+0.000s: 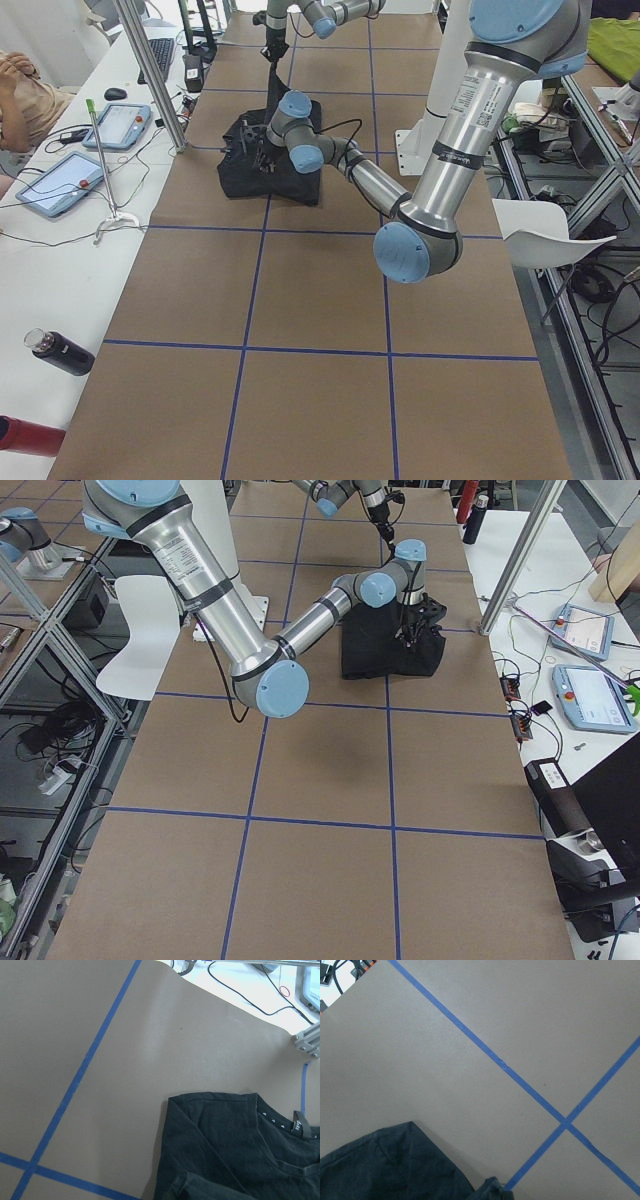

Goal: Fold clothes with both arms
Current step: 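Lift the hem with both grippers and fold it toward the collar, then lower the hem onto the shirt and open both grippers, then move the right gripper to the folded shirt's side edge nearest it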

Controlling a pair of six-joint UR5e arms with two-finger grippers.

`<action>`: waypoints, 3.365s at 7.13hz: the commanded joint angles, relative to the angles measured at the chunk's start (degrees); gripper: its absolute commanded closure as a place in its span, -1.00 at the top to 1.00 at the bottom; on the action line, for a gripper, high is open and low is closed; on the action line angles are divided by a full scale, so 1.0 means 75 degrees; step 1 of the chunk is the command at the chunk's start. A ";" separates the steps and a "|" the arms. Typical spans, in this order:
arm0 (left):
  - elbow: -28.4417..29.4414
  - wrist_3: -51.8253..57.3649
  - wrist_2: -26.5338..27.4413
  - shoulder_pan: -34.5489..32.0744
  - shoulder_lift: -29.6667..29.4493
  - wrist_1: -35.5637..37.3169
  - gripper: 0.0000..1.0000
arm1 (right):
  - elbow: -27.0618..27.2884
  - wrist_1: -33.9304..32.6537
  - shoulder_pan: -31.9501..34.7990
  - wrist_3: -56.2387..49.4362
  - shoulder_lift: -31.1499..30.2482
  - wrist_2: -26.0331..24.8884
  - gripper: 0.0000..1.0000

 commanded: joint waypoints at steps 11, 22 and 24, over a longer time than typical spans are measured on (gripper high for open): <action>0.2632 -0.0031 0.0947 -0.0298 -0.0729 -0.2157 0.00 | -0.2510 0.1803 -0.0217 0.0059 0.1178 -0.0786 0.49; 0.2106 -0.0101 0.0607 -0.0509 -0.0777 -0.2063 0.05 | 0.1629 0.3538 -0.2607 0.3212 -0.2877 -0.1829 0.82; 0.2082 -0.0101 0.0607 -0.0509 -0.0777 -0.2063 0.05 | 0.1230 0.3830 -0.2677 0.3165 -0.2772 -0.1829 0.78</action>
